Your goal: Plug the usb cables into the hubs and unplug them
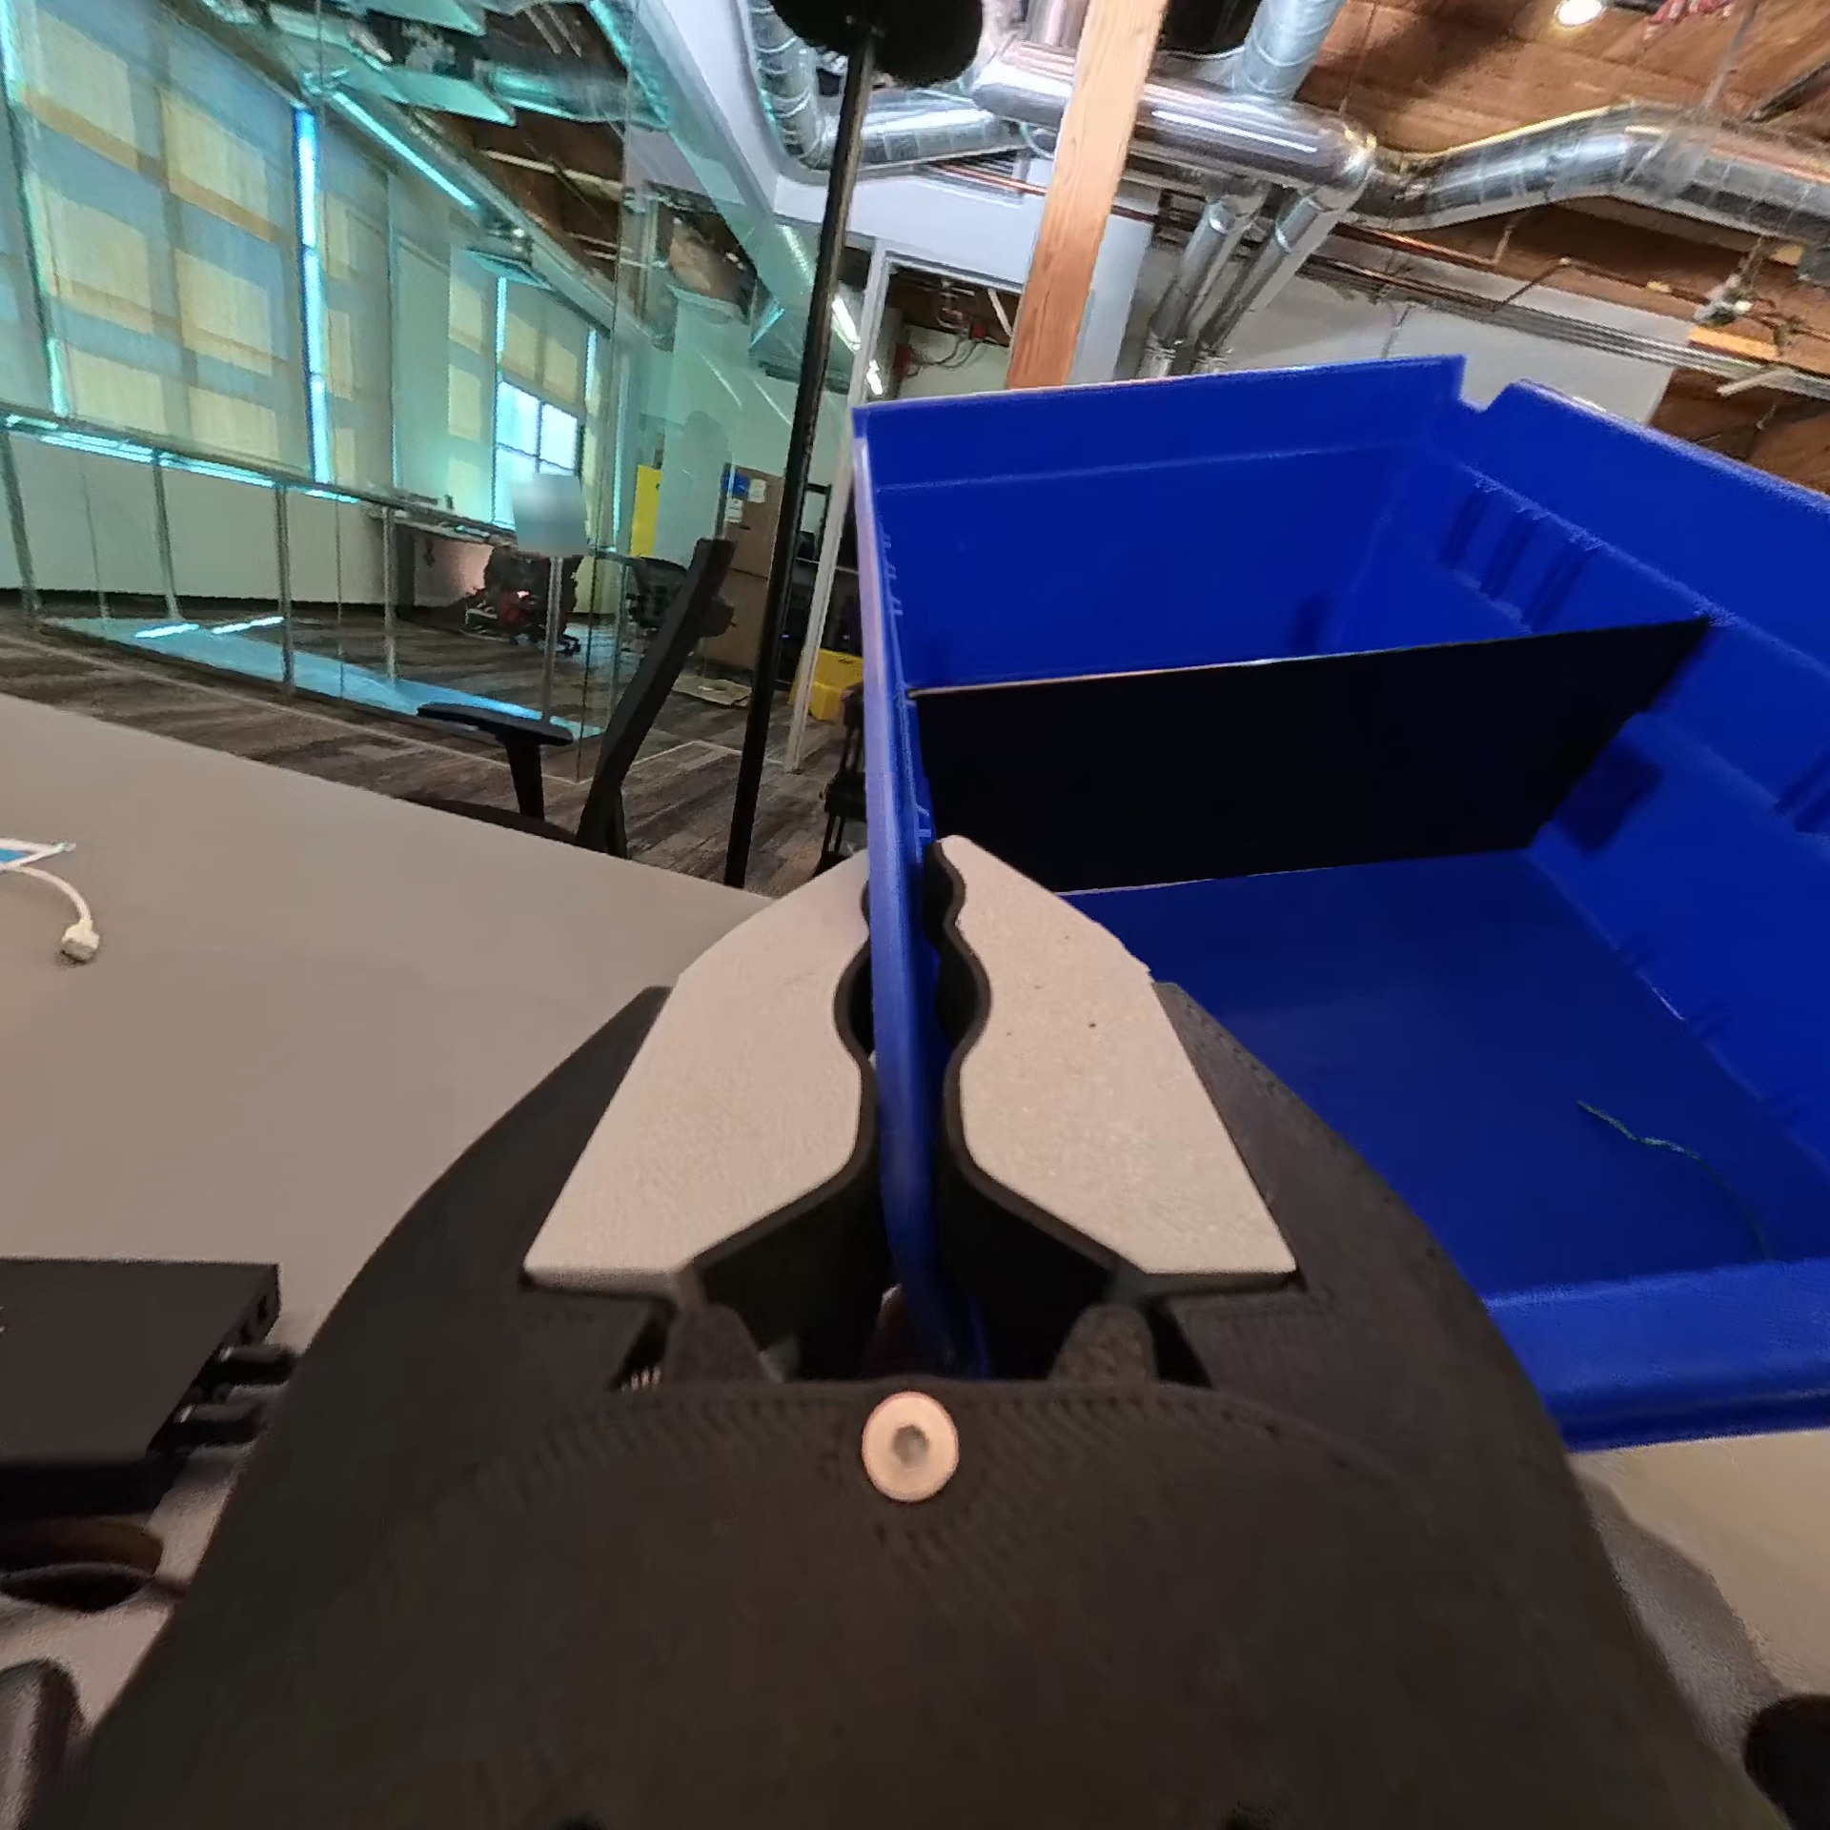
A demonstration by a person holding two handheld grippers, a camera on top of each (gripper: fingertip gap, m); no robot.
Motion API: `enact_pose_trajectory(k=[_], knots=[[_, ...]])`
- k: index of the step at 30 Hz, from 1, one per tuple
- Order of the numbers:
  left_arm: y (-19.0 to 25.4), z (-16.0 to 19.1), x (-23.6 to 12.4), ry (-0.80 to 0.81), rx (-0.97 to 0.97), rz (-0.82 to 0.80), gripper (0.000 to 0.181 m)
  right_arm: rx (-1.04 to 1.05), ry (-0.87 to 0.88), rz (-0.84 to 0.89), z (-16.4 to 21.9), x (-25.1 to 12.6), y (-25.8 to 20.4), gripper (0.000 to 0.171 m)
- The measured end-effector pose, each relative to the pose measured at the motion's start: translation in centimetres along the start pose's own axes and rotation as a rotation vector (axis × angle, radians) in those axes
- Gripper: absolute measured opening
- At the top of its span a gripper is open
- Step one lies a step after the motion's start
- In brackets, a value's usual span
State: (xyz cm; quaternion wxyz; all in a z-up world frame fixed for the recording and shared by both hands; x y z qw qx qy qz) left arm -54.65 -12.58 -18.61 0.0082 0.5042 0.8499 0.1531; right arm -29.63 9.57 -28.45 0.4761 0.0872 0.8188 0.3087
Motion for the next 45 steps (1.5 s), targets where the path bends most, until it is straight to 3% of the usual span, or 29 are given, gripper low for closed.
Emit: enact_pose_trajectory(k=[4,8,10,13,18,24,30,36,39,41,45], knots=[[3.4,-0.7,-0.4,0.024,0.030,0.100,0.004,0.158,0.218,0.054,0.5,-9.8,0.3,0.057],[9.6,-0.7,-1.1,-0.013,0.052,0.217,0.004,0.401,0.499,0.052,4.4,-21.4,-0.8,0.062],[13.7,-0.3,-1.8,-0.037,0.064,0.292,0.004,0.451,0.669,0.052,6.7,-27.1,-2.2,0.065],[20.7,0.9,-3.0,-0.097,0.077,0.408,0.004,0.524,0.788,0.093,11.3,-34.3,-4.4,0.071],[34.0,4.4,-4.7,-0.225,0.057,0.596,0.004,0.637,0.861,0.132,17.5,-42.2,-8.5,0.081],[50.0,10.8,-6.9,-0.355,0.121,0.776,0.004,0.791,0.784,0.383,24.7,-45.4,-10.4,0.090],[61.7,17.5,-8.8,-0.434,0.176,0.880,0.004,1.038,0.634,0.438,33.9,-42.6,-10.9,0.090],[68.2,23.0,-9.7,-0.497,0.243,0.867,0.004,1.220,0.563,0.465,42.3,-39.2,-10.7,0.081],[70.2,25.8,-9.9,-0.542,0.246,0.848,0.004,1.241,0.572,0.538,46.3,-38.7,-10.0,0.062],[71.1,27.4,-10.0,-0.553,0.263,0.816,0.005,1.257,0.546,0.531,48.3,-38.1,-9.5,0.064],[72.9,28.6,-9.9,-0.525,0.271,0.779,0.008,1.307,0.509,0.485,52.3,-36.8,-9.0,0.055]])
Point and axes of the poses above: each gripper's, where its closed fingertips meet, x out along the fingers, z out of its underside, y = z × x across the jaws, the point moved 4 cm from there along -x, back along the fingers, and after that the axes turned 14 degrees about -z, right-handed, at the moved point
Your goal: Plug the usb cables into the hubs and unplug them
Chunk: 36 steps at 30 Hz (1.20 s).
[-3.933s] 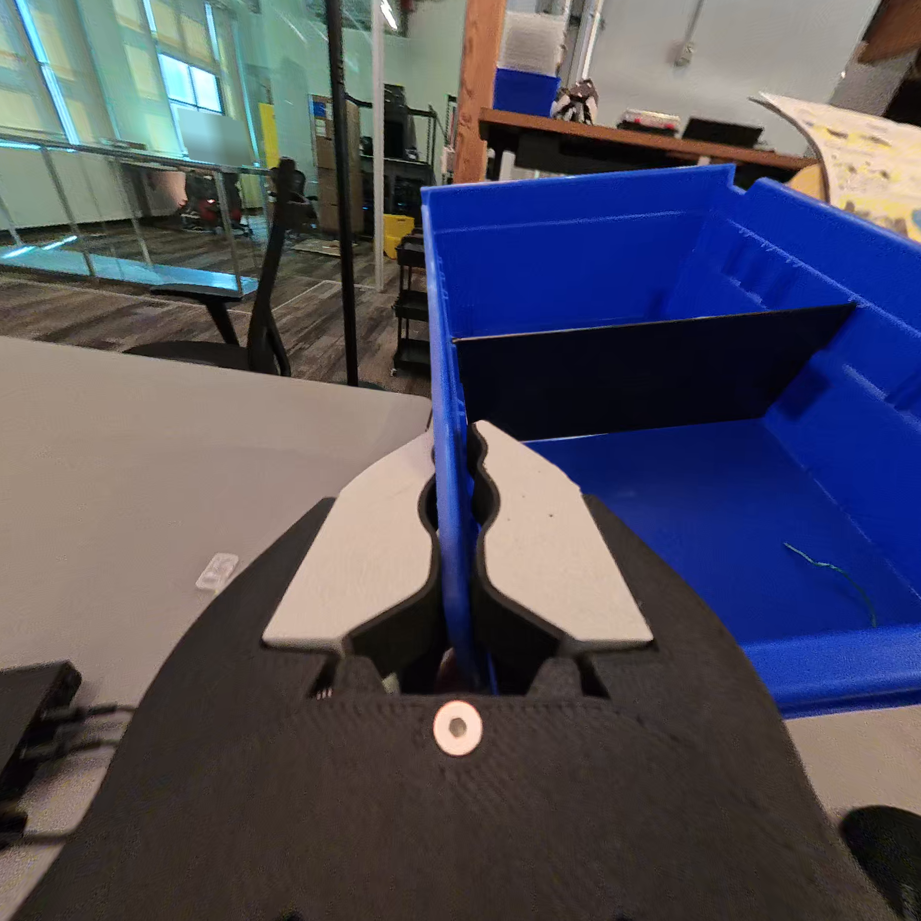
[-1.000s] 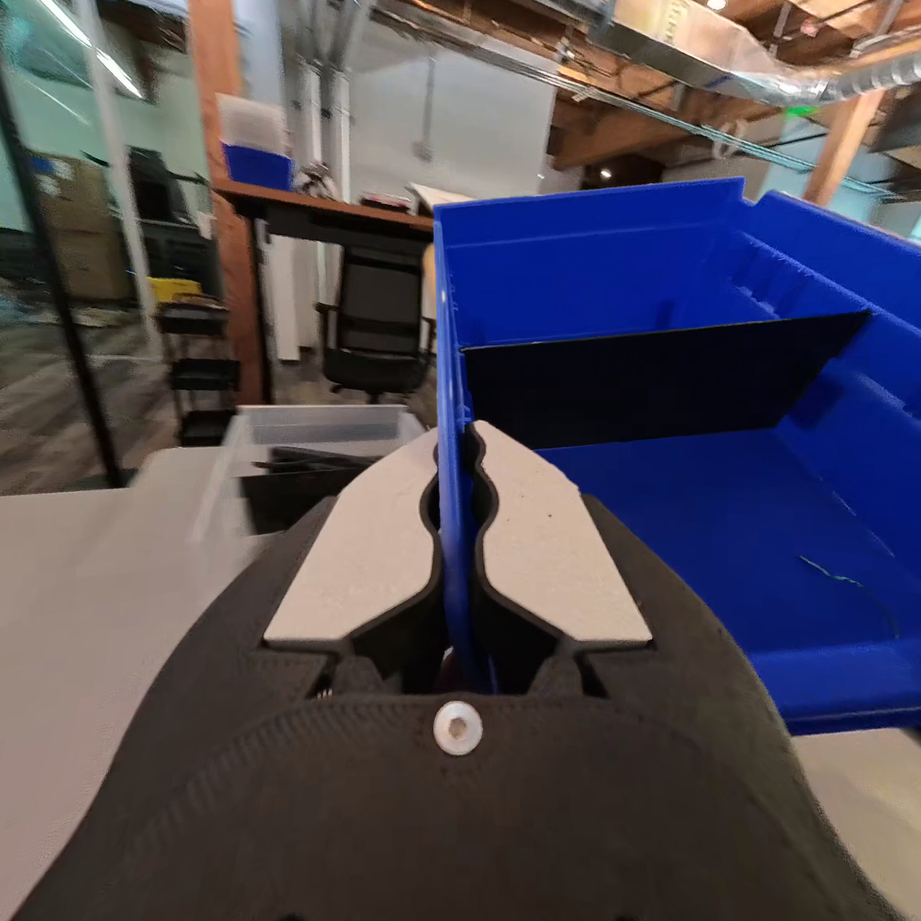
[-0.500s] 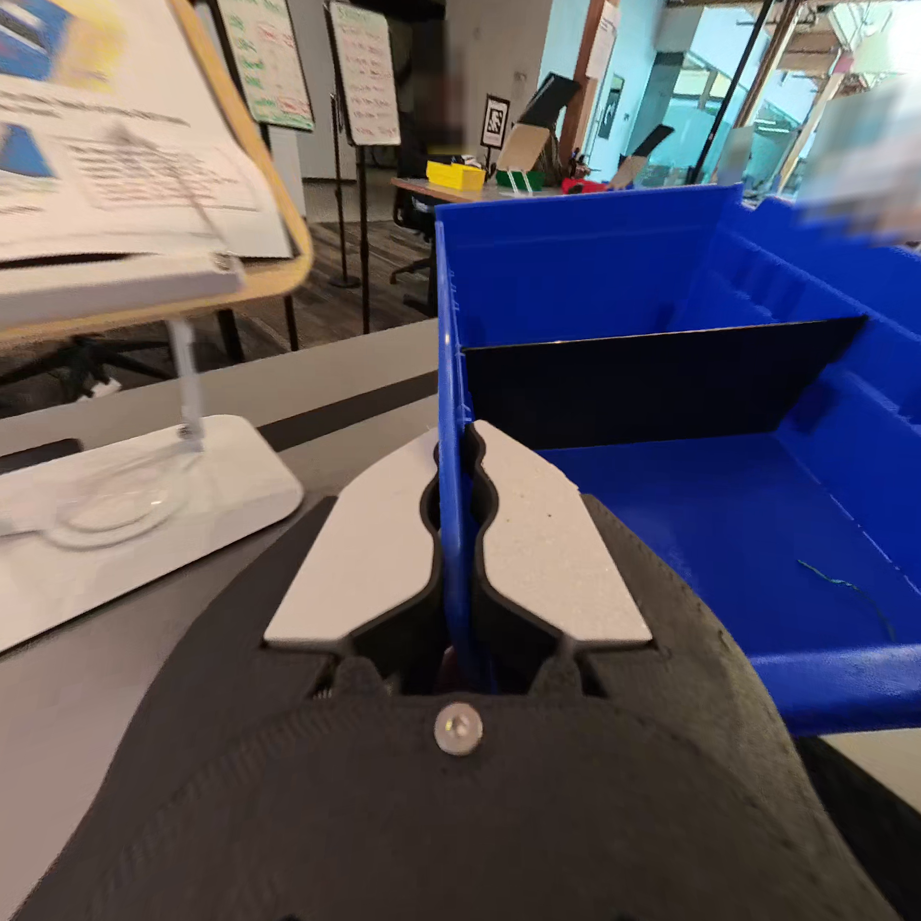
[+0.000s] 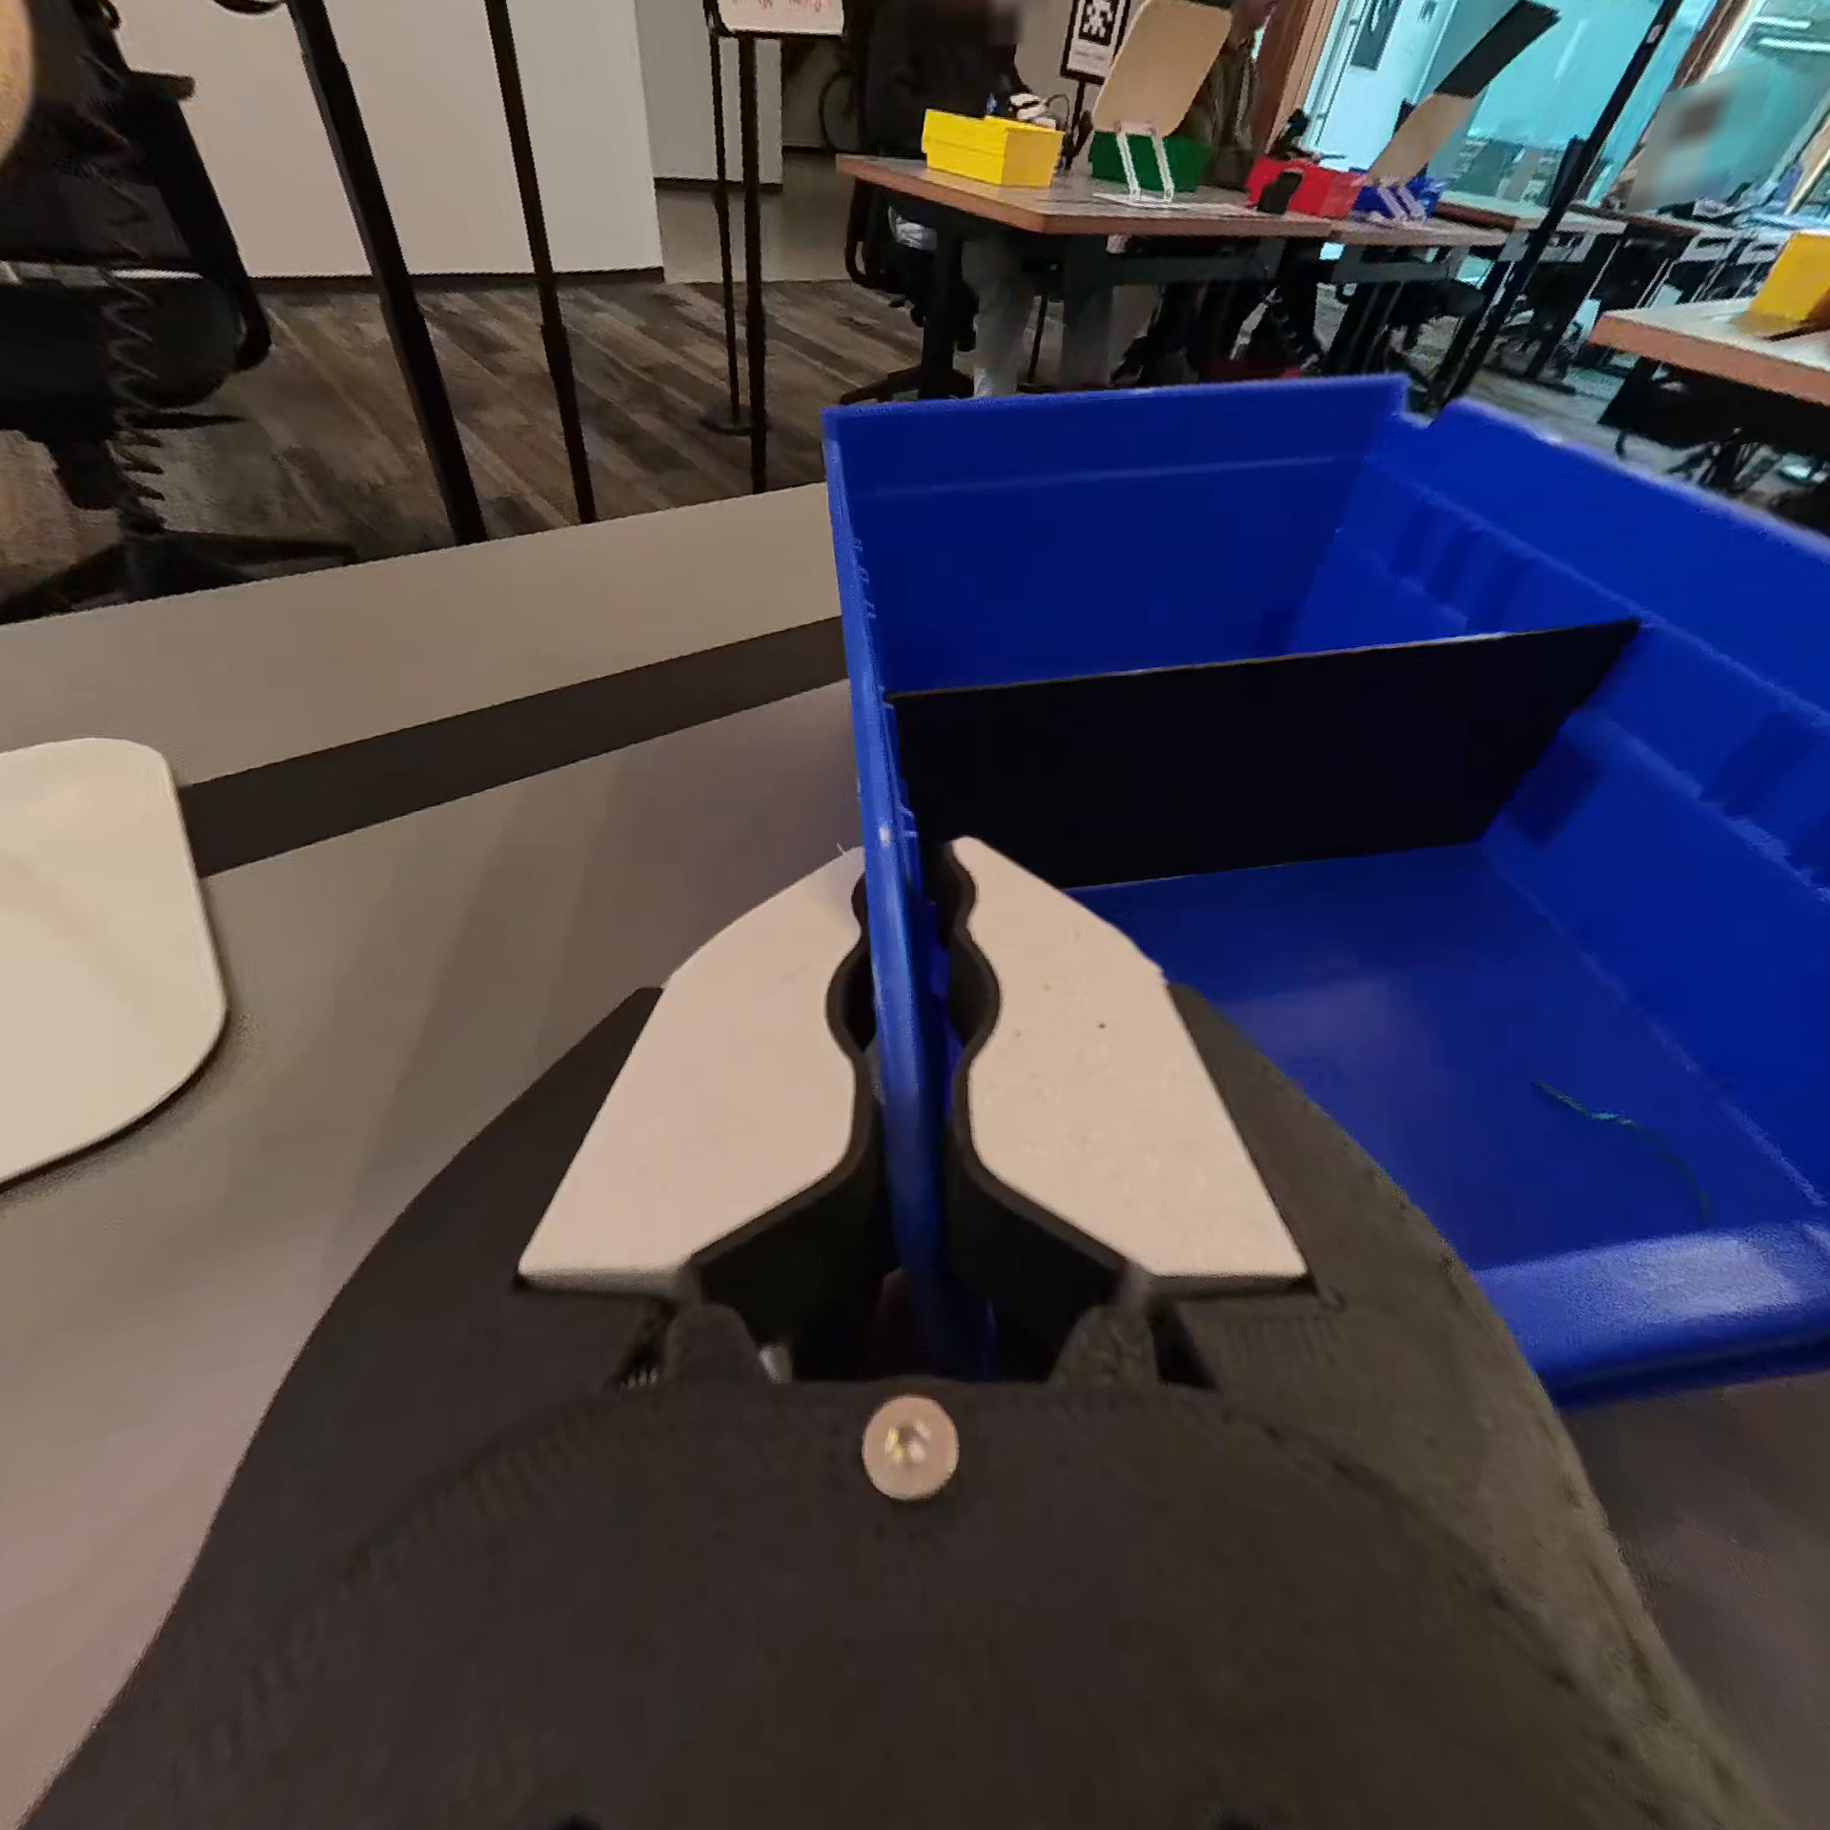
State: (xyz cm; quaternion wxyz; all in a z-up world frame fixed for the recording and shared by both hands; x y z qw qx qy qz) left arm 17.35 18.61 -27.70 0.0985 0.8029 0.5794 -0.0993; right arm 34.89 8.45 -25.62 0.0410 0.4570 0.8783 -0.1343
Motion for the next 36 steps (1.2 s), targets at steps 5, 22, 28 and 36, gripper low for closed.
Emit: enact_pose_trajectory(k=[5,22,28,36], knots=[[3.5,-0.2,0.7,-0.014,-0.001,0.074,0.036,0.066,-0.060,0.038,1.3,0.6,5.2,0.052],[8.7,-1.6,4.4,-0.030,-0.227,0.214,0.065,0.104,-0.111,0.102,-1.9,5.0,17.2,0.038],[4.9,-5.2,-0.7,0.126,-0.158,0.243,0.084,-0.034,0.038,0.203,-6.6,0.5,14.1,0.051],[-8.8,-10.2,-8.9,0.346,0.099,0.044,0.062,-0.448,0.127,-0.101,-16.5,6.5,-7.4,0.052]])
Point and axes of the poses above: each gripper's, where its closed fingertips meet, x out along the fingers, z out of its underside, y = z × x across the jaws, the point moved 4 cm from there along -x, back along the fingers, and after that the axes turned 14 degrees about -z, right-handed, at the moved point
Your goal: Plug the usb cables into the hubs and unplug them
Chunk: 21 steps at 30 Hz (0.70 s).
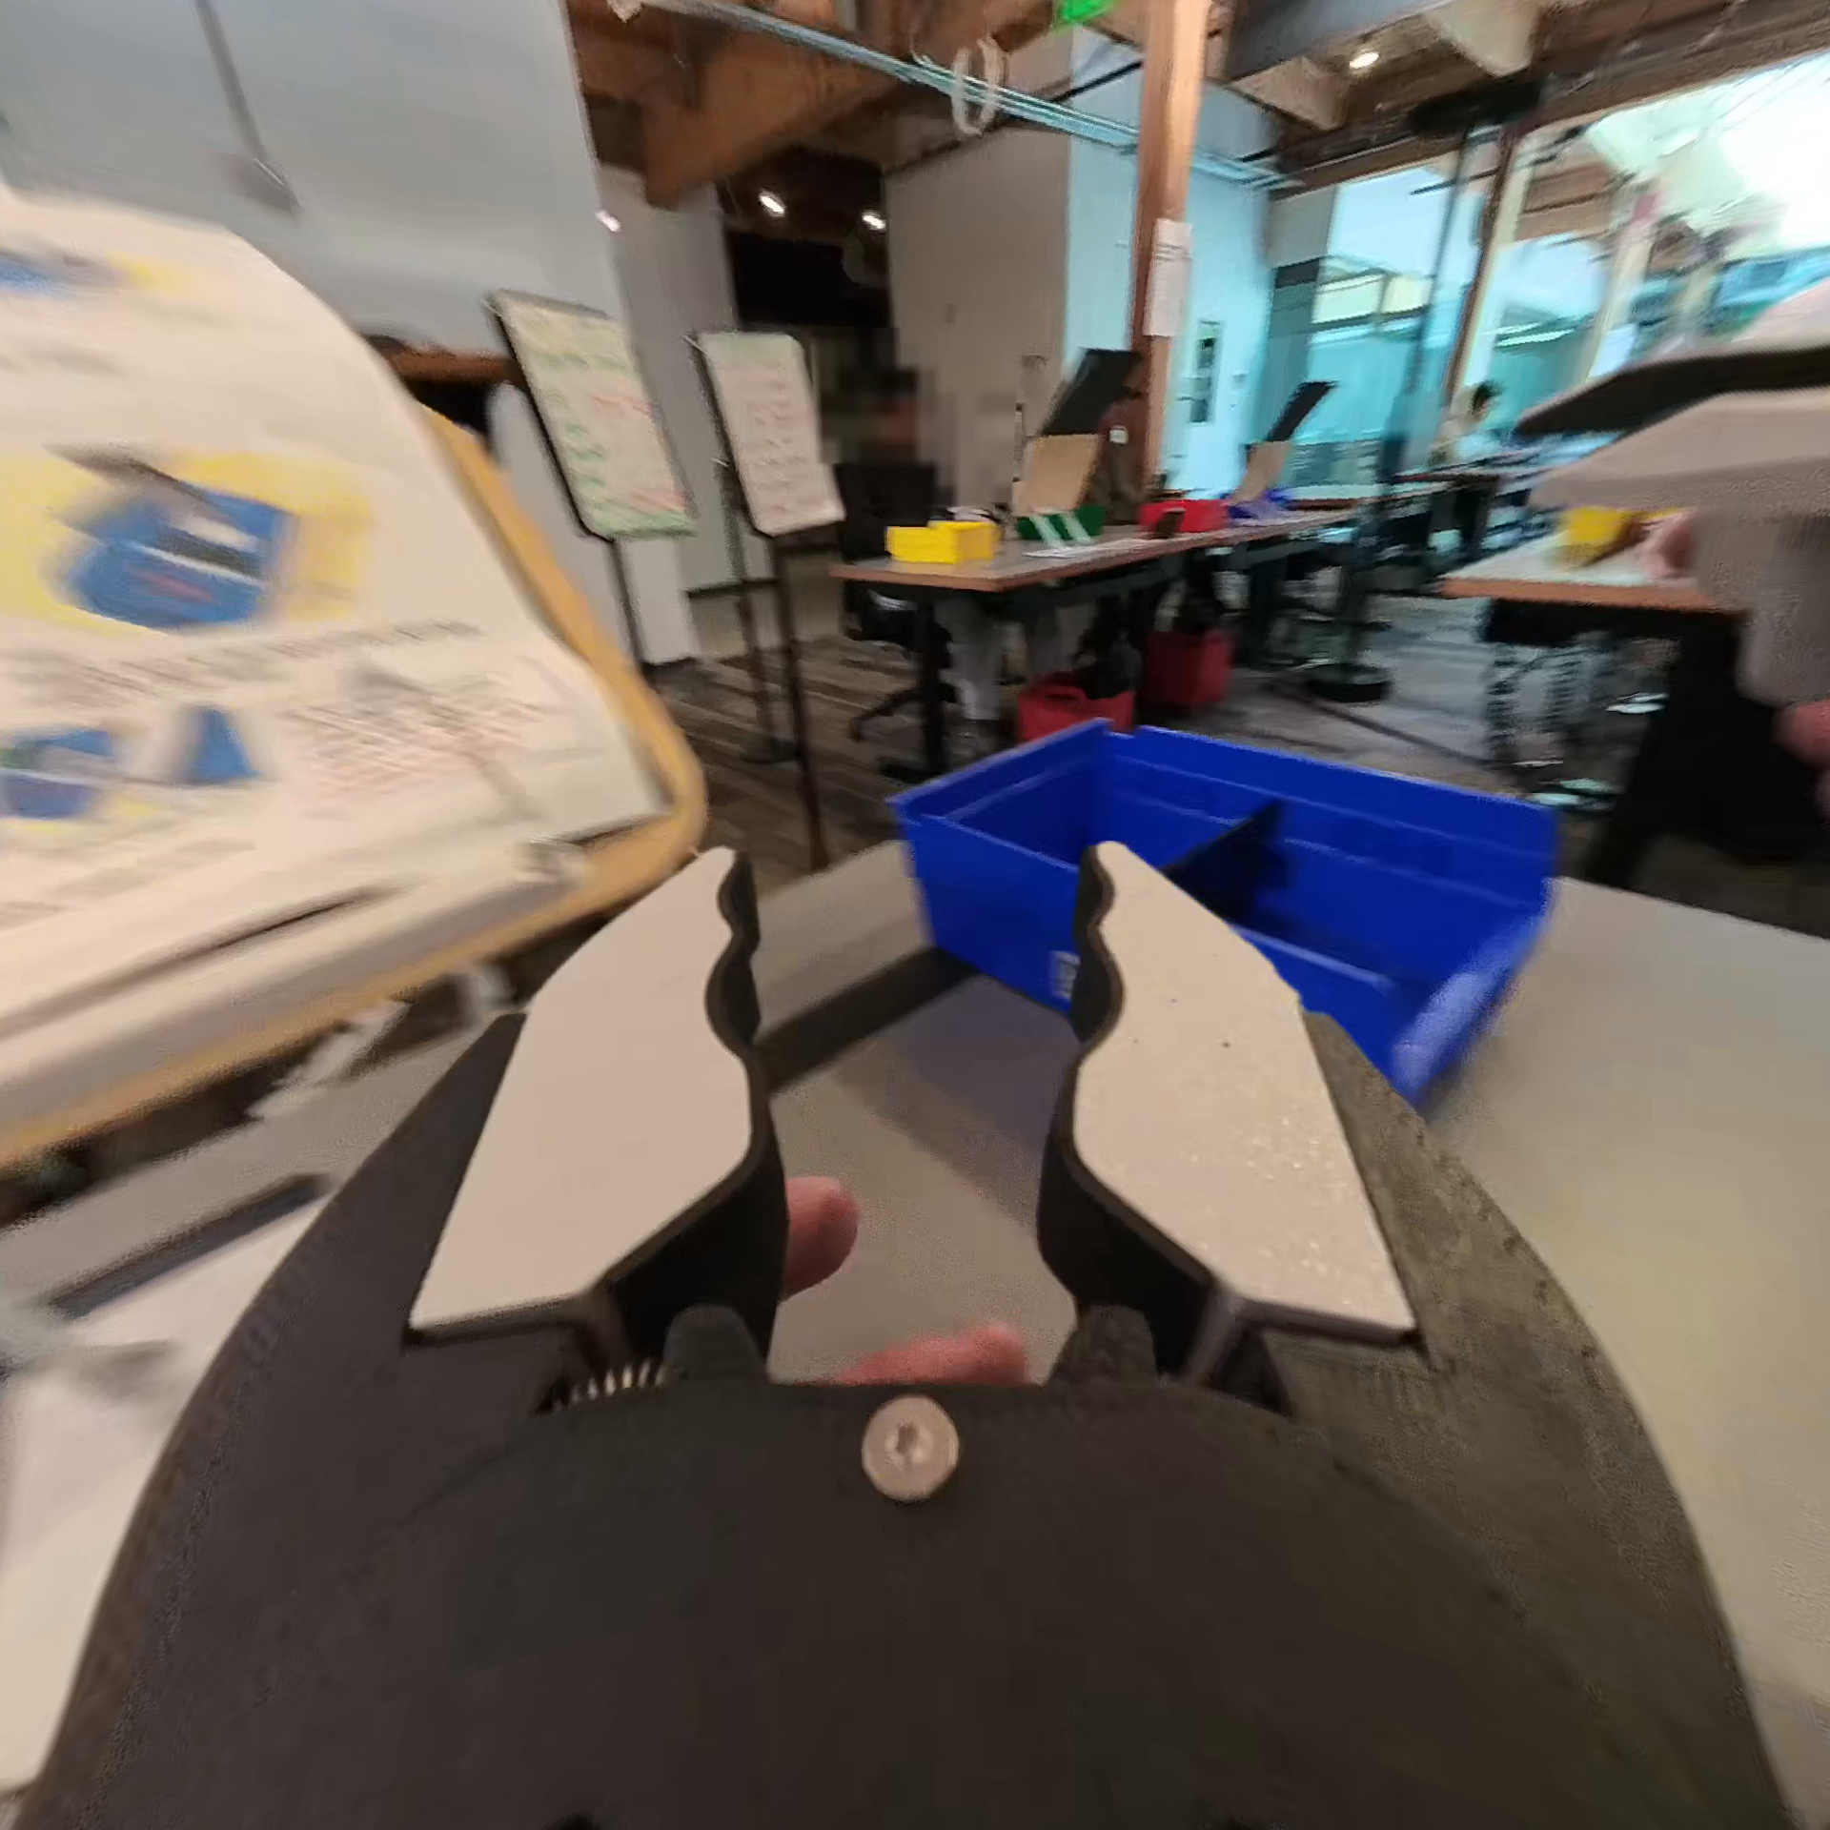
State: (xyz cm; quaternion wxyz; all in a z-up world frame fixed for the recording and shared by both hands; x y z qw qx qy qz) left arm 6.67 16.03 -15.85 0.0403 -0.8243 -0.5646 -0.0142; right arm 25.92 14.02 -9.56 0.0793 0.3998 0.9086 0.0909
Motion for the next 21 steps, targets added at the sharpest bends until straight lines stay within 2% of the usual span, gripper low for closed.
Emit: enact_pose_trajectory(k=[4,9,14,21], knots=[[-7.9,-3.4,-2.7,0.134,0.073,-0.165,0.053,-0.125,0.091,-0.138,-6.1,7.4,-7.0,0.049],[-15.7,-5.4,-3.7,0.229,0.148,-0.301,0.048,-0.049,0.235,-0.203,-9.7,14.7,-9.2,0.046],[-18.8,-3.7,-3.3,0.250,0.128,-0.296,0.053,-0.001,0.322,-0.265,-8.7,18.2,-10.1,0.043],[-19.2,-1.3,-2.4,0.228,0.220,-0.268,0.050,0.083,0.373,-0.322,-4.6,20.0,-10.2,0.035]])
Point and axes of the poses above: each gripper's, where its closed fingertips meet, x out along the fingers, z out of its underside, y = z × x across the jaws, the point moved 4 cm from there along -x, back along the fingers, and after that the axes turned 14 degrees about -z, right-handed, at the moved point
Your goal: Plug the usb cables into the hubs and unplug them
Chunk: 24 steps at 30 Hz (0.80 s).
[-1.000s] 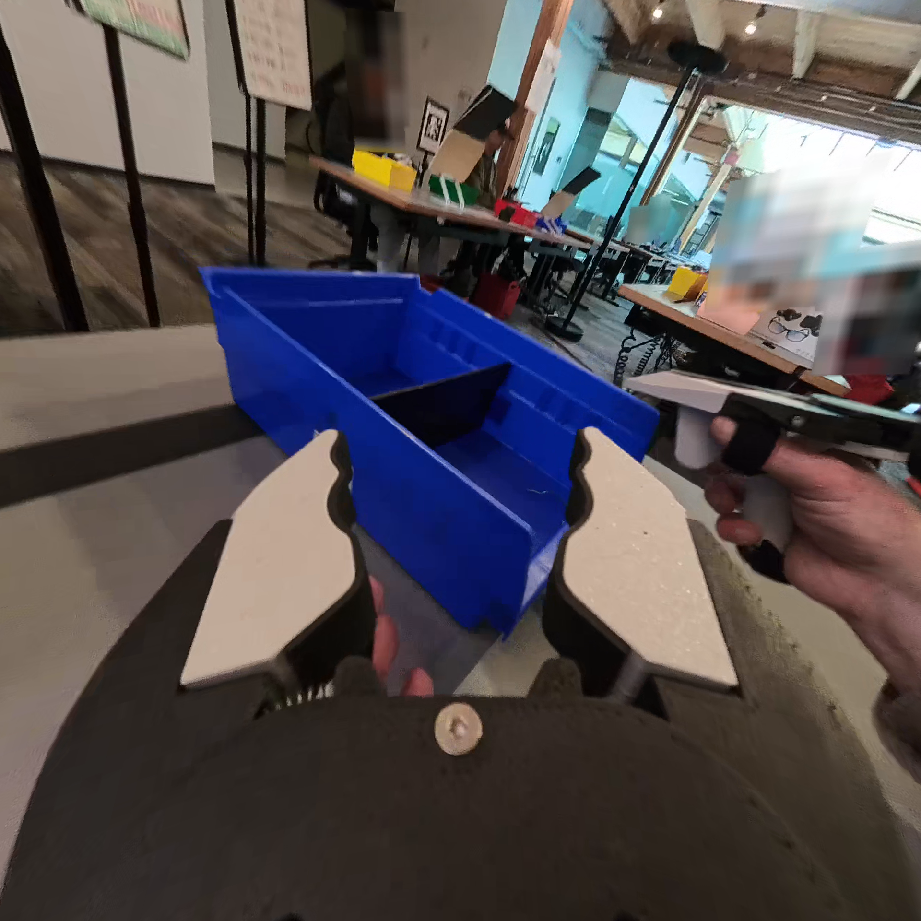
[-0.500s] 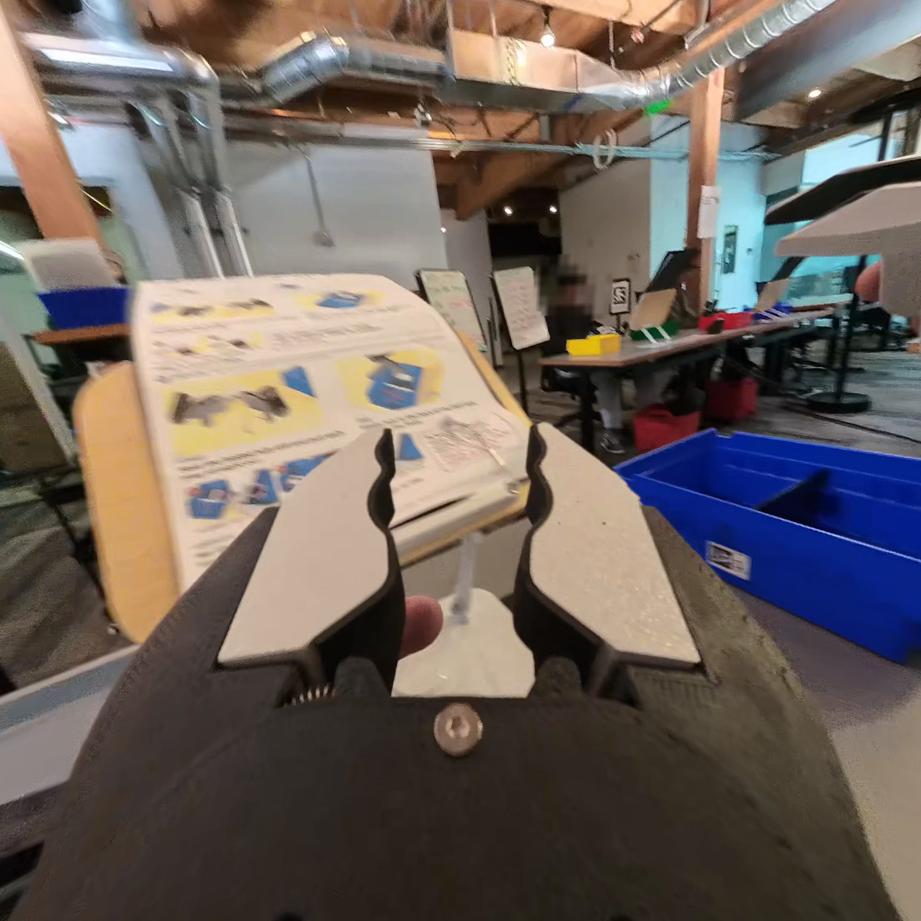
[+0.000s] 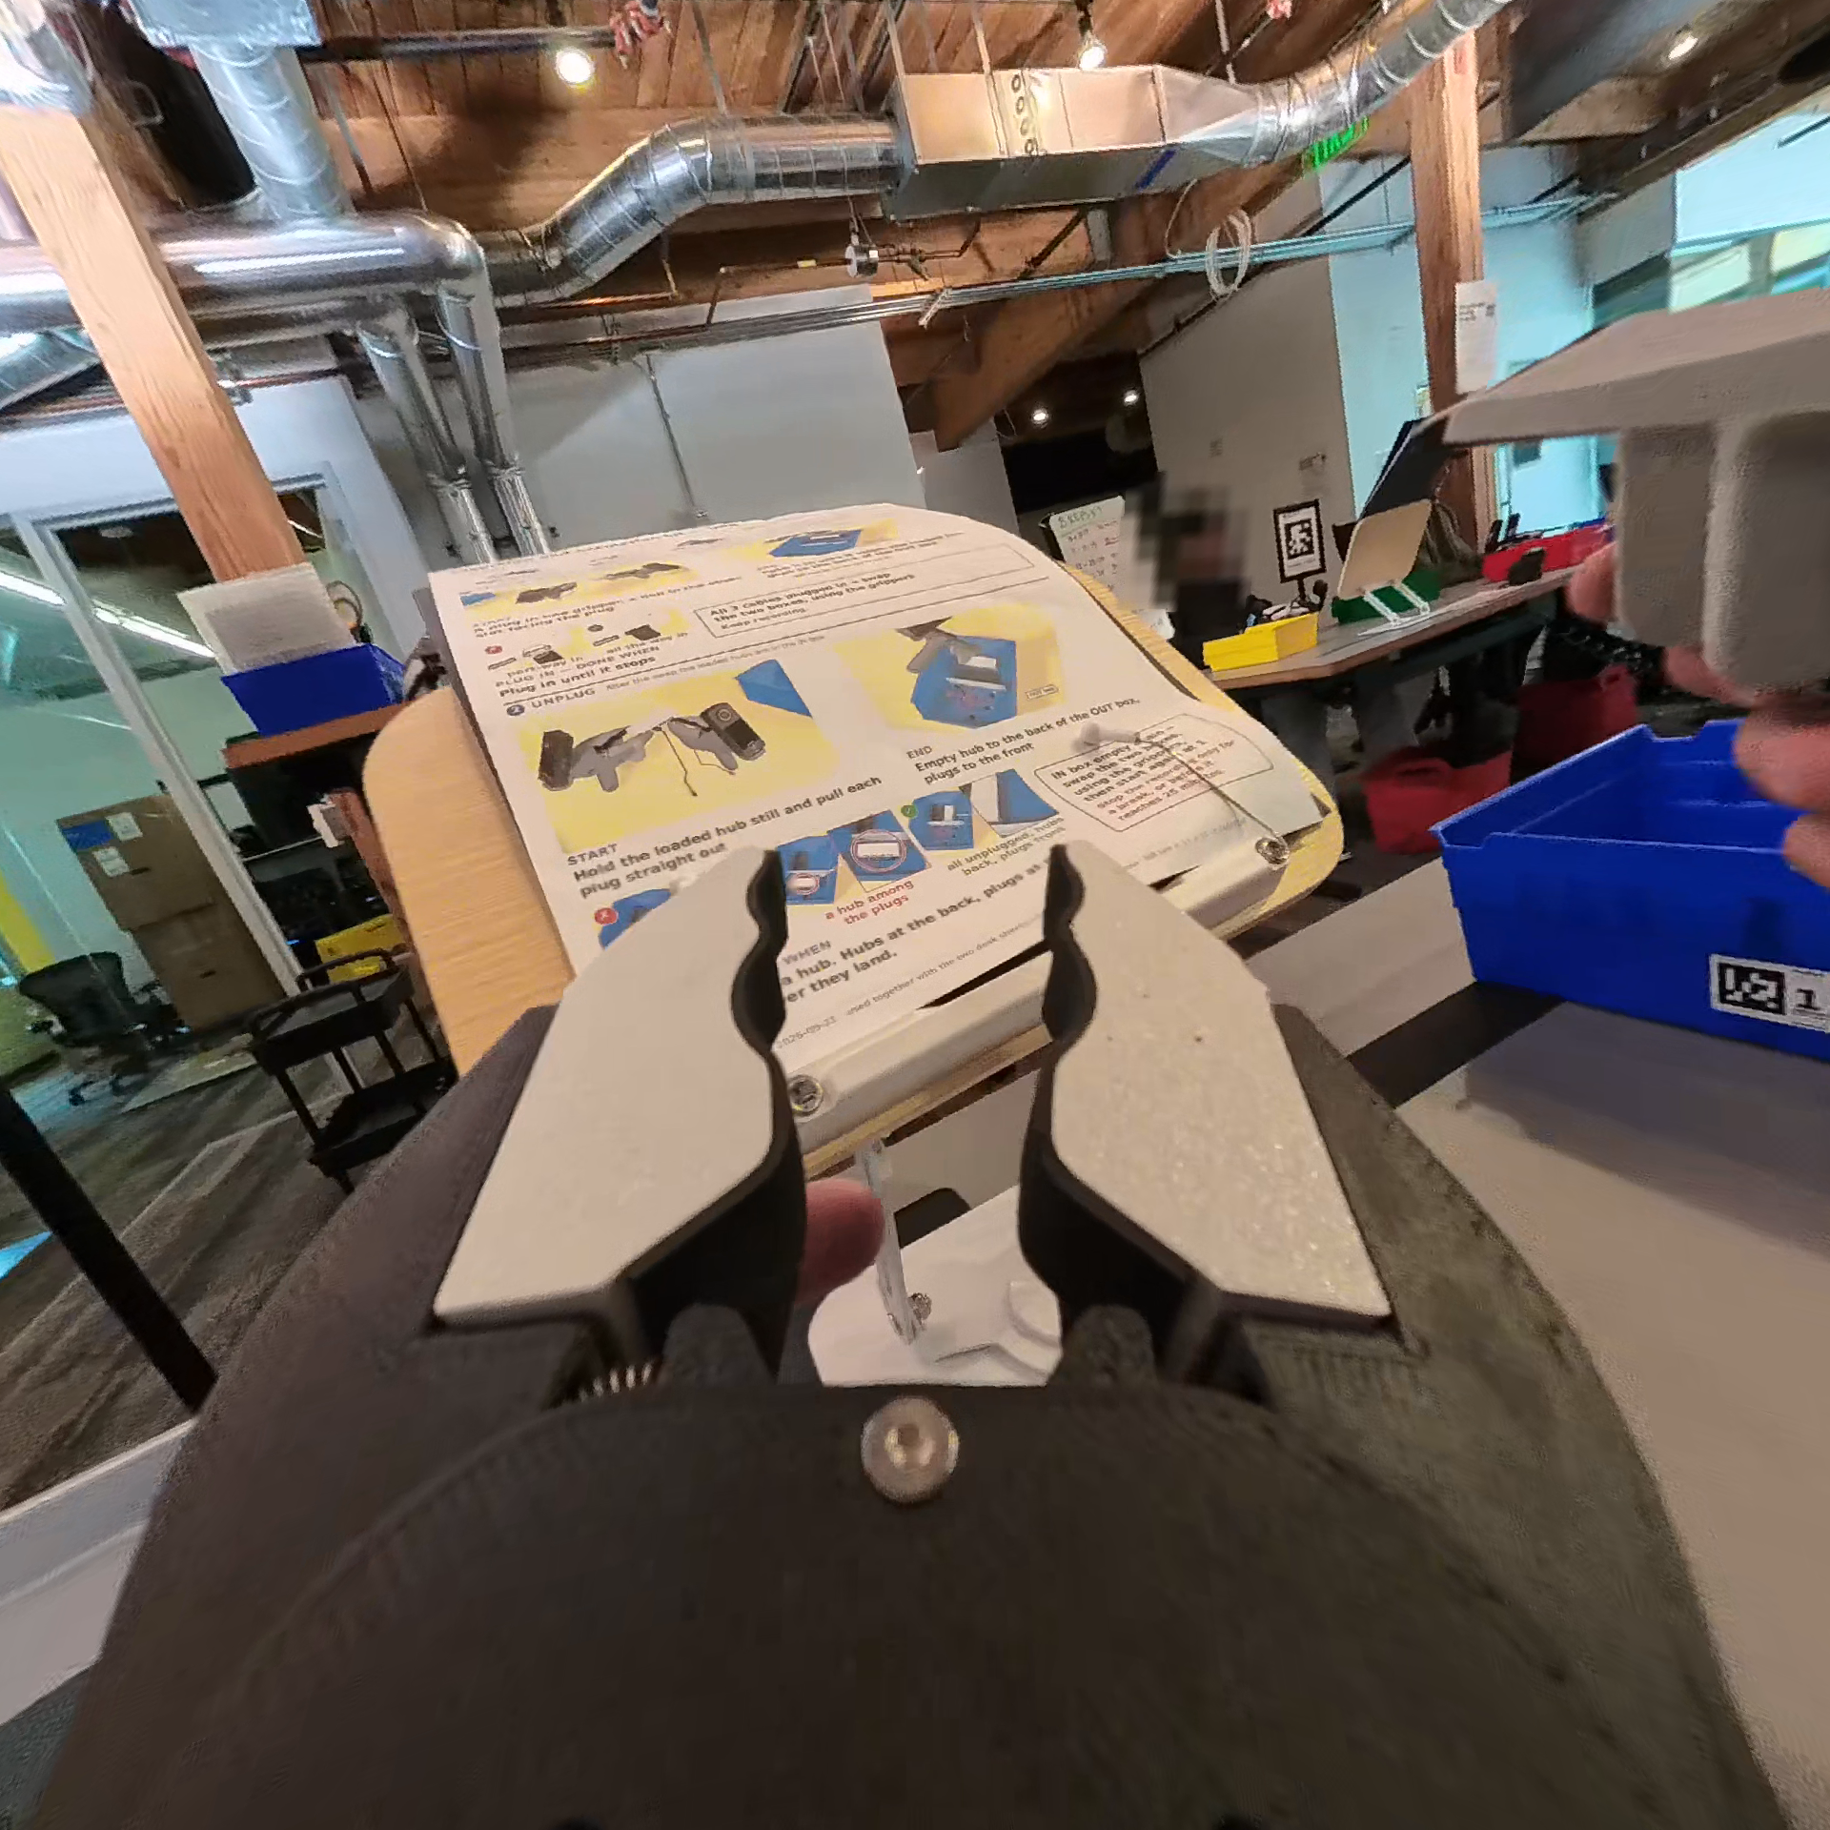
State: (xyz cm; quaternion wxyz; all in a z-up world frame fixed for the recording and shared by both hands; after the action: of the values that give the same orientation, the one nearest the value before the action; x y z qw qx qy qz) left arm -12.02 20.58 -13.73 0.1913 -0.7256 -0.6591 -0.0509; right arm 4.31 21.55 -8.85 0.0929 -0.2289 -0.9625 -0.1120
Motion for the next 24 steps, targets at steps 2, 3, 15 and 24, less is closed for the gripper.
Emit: enact_pose_trajectory(k=[2,3,15,24], knots=[[0.3,-0.2,-0.2,0.013,-0.021,0.019,0.049,-0.002,-0.020,-0.029,0.6,0.3,-0.4,0.035],[0.3,-0.4,-0.4,0.029,-0.031,0.014,0.047,-0.015,-0.035,-0.038,0.8,0.4,-0.7,0.034],[-2.0,0.3,-2.2,0.037,0.166,-0.013,0.048,-0.083,-0.105,-0.080,1.1,0.4,-1.9,0.032],[-3.7,1.8,-3.0,-0.008,0.275,-0.007,0.052,-0.080,-0.136,-0.081,1.9,-0.7,-1.2,0.034]])
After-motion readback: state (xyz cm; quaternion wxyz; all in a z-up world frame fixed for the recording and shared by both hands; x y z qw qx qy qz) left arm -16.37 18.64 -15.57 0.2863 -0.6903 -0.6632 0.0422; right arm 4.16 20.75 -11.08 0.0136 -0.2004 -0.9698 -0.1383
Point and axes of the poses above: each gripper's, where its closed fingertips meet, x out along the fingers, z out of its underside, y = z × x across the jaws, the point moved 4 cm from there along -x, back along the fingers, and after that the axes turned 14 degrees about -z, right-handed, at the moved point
